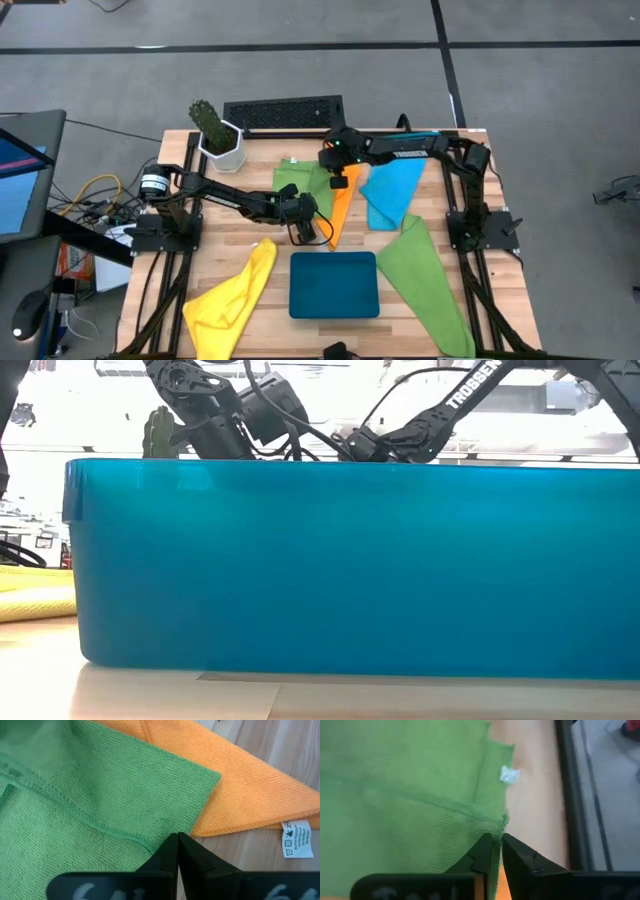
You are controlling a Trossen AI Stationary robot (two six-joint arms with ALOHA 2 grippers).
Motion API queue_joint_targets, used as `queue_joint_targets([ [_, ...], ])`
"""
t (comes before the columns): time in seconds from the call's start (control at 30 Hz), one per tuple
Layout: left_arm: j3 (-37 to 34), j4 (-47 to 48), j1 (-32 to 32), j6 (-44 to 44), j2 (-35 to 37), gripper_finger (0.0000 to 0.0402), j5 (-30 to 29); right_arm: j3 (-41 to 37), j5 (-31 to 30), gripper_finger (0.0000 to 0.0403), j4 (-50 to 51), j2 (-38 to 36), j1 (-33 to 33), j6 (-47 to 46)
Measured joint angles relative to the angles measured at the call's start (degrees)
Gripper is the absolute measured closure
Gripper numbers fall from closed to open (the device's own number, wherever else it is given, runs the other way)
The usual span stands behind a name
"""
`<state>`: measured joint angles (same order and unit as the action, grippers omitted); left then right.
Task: Fold microfiber towels
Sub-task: Fold the top green microfiber towel
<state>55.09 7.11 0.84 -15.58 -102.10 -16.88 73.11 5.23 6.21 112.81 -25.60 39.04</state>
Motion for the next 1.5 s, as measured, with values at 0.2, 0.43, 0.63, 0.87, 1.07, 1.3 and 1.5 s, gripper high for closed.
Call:
queue_joint_targets([
  [0.2, 0.00, -0.02, 0.00, -0.22, 0.00, 0.0401, 0.00, 2.01, 0.90, 0.0335, -0.92, 0.00, -1.53, 0.01],
  [0.43, 0.00, -0.02, 0.00, -0.30, 0.00, 0.0401, 0.00, 2.41, 3.57, 0.0333, -1.28, 0.00, -1.78, 0.00],
  [0.63, 0.00, -0.02, 0.00, -0.24, 0.00, 0.0402, 0.00, 2.41, 2.63, 0.0300, -0.68, 0.00, -1.81, -0.05],
  [0.87, 0.00, 0.63, 0.00, -0.25, 0.53, 0.0401, 0.02, 3.99, -0.43, 0.0217, -1.24, -1.60, -1.81, -3.15],
  [1.07, 0.30, 2.15, 0.01, -0.10, 1.27, 0.0401, 0.00, 6.56, 0.11, 0.0167, -0.26, -4.79, -3.18, -9.03],
  [1.3, 2.16, 13.77, 0.00, -2.39, 7.59, 0.0401, -1.57, 2.80, 22.74, 0.0182, 6.04, -6.96, -4.53, -26.41],
  [1.5, -3.81, 8.93, -0.18, -3.96, 23.98, 0.0402, -11.96, -6.86, 25.87, 0.0230, -2.64, -6.81, -0.22, -31.94],
])
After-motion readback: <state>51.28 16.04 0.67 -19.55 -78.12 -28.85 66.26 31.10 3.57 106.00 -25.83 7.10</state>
